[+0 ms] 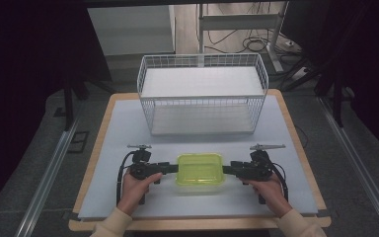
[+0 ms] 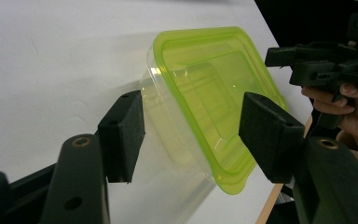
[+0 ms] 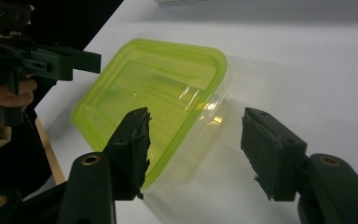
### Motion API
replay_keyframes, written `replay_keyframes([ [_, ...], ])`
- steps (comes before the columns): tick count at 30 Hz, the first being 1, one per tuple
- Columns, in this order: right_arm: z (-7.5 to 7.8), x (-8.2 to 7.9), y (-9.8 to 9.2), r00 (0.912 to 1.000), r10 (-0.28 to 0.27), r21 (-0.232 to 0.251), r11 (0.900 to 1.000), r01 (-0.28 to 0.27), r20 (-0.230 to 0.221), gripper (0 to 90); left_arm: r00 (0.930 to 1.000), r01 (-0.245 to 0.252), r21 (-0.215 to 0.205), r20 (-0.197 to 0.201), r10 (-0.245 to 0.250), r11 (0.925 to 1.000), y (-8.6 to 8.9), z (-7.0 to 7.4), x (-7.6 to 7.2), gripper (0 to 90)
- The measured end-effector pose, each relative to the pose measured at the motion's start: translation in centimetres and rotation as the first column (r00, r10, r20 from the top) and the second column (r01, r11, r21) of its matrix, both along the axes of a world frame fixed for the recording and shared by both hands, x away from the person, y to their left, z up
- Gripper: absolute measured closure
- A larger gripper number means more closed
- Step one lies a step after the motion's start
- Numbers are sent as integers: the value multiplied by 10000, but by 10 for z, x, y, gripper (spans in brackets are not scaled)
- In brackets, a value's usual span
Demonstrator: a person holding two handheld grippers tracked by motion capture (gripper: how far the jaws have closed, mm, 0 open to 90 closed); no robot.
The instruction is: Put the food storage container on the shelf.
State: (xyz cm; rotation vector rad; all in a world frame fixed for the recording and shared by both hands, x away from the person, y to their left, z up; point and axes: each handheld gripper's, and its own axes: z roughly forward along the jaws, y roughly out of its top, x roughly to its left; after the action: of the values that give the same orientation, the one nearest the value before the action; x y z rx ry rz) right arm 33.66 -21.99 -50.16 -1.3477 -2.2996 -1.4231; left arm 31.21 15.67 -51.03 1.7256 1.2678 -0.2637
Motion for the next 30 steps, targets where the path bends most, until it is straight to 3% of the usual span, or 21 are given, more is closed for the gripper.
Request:
replay_keyframes([
  [14,-6,2,9,9987,97,27,10000,-96,-505,506,9974,320,-393,-628,-345,9987,-6,-12,2,531],
  [22,-10,2,9,9965,196,233,9996,-178,-807,622,9956,479,-362,-783,-506,9982,-11,-16,0,690],
  [28,-12,1,12,9958,294,133,9995,-284,-867,682,9943,603,-520,-852,-646,9968,-11,-16,-2,733],
  [30,-11,1,10,9959,222,328,9993,-193,-882,714,9941,632,-633,-840,-685,9960,-11,-17,-2,749],
])
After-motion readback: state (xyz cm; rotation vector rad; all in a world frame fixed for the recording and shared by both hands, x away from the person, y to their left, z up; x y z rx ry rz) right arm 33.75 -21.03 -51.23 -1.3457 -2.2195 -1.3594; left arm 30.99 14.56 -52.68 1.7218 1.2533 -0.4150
